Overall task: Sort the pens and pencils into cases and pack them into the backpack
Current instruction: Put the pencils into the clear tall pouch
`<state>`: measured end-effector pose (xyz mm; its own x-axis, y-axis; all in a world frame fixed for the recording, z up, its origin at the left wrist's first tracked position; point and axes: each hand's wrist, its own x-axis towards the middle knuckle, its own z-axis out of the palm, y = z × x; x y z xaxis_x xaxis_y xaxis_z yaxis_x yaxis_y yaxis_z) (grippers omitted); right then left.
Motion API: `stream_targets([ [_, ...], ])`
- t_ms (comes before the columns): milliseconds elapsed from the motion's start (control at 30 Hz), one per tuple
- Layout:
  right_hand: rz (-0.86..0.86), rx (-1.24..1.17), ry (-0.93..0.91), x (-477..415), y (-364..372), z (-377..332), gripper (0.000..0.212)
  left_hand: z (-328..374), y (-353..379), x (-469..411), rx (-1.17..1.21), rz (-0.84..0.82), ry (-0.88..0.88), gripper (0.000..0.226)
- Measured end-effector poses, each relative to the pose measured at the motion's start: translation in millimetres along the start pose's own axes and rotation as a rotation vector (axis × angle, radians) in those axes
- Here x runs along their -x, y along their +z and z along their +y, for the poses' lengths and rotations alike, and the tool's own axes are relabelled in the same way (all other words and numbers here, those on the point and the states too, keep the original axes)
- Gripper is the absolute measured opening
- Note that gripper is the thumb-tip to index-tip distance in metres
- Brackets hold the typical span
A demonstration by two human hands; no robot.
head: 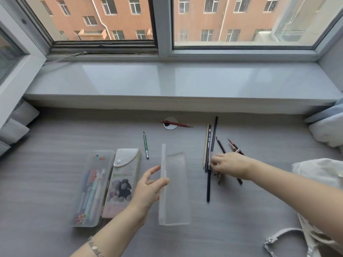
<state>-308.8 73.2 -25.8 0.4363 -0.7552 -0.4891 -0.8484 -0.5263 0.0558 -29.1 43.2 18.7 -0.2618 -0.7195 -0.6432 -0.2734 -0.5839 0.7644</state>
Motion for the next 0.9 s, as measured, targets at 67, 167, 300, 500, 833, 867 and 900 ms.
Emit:
stream_targets([
  [67,0.084,0.115,-0.079,9,-7,-5,0.011,-2,0,2,0.003,-0.001,-0.003,0.034],
  [167,0.181,-0.056,0.033,19,-5,-21,0.012,-3,-1,3,-0.013,-0.004,0.002,0.035],
  [300,0.399,-0.822,0.711,5,-6,-51,0.010,0,-1,2,-0.011,0.014,0.025,0.045],
  [500,0.192,-1.097,1.104,-25,-1,-86,0.034,-7,5,-1,-0.021,0.051,0.049,0.049],
  [833,0.455,-1.423,0.892,-14,-46,-106,0.021,-11,12,0,-0.066,0.043,0.049,0.061],
  [867,0.471,-1.426,0.855,-15,-53,-110,0.021,-10,16,2,-0.075,0.030,0.051,0.060],
  [900,0.470,-1.413,0.827,-17,-59,-115,0.020,-10,19,3,-0.085,0.016,0.052,0.060],
])
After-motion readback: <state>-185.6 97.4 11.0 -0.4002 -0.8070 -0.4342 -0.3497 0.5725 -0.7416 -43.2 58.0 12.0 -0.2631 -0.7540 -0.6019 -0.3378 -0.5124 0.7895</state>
